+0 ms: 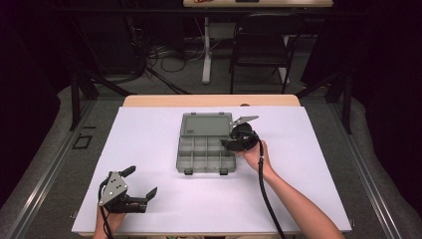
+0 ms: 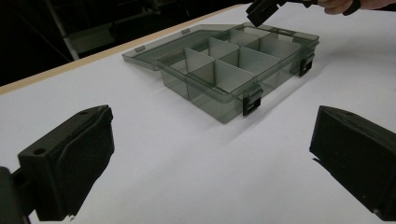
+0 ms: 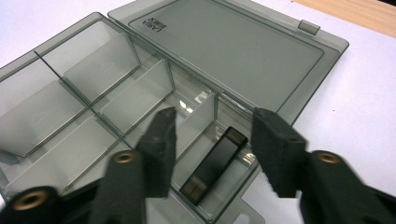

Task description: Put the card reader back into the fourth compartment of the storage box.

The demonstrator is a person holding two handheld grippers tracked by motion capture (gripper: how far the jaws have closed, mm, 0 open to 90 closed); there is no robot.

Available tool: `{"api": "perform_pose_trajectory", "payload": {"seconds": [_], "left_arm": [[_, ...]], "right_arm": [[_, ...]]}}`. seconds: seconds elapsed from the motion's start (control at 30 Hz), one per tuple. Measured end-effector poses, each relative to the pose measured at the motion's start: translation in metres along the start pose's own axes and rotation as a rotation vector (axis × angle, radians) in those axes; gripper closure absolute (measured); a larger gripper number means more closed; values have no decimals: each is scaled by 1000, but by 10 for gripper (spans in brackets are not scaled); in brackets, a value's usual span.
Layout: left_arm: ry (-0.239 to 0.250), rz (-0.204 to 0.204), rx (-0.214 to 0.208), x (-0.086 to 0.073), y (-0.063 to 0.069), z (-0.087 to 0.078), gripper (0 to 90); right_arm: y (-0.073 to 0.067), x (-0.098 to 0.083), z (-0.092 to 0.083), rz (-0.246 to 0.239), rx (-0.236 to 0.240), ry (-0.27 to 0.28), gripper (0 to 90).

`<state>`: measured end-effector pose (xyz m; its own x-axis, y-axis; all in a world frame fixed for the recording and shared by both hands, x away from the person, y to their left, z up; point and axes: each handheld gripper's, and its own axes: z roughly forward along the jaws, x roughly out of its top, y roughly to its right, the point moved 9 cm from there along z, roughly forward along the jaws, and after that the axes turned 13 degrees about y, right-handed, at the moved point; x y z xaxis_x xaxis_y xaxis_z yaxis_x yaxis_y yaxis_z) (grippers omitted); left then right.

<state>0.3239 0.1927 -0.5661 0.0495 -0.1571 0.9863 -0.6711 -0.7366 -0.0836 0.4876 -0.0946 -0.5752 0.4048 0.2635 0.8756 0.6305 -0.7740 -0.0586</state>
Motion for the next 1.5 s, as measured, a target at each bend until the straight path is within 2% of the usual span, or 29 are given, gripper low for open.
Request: {"api": "perform_pose_trajectory", "payload": {"seconds": [0.2,0.33,0.43,0.67,0.83,1.2,1.5], "left_arm": [[1,-2,-2,0,0,0,0],[3,-3,-3,0,0,0,0],[1,-3,-3,0,0,0,0],[-3,-6,-2,-1,0,0,0],[-9,1,-1,-1,0,1,0],[-7,1,0,-1,1,1,0],[-10,4,0,-1,0,0,0]], "right_arm": [[0,3,-5,-1,19,-1,243],[-2,4,-10,-12,40,-4,152],[-4,7,-14,-18,58,14,136],[-10,6,-26,-37,95,16,63],[-14,6,-41,-39,118,31,36],[-13,0,-82,-54,131,72,14],[-15,-11,-104,-74,130,97,4]]}}
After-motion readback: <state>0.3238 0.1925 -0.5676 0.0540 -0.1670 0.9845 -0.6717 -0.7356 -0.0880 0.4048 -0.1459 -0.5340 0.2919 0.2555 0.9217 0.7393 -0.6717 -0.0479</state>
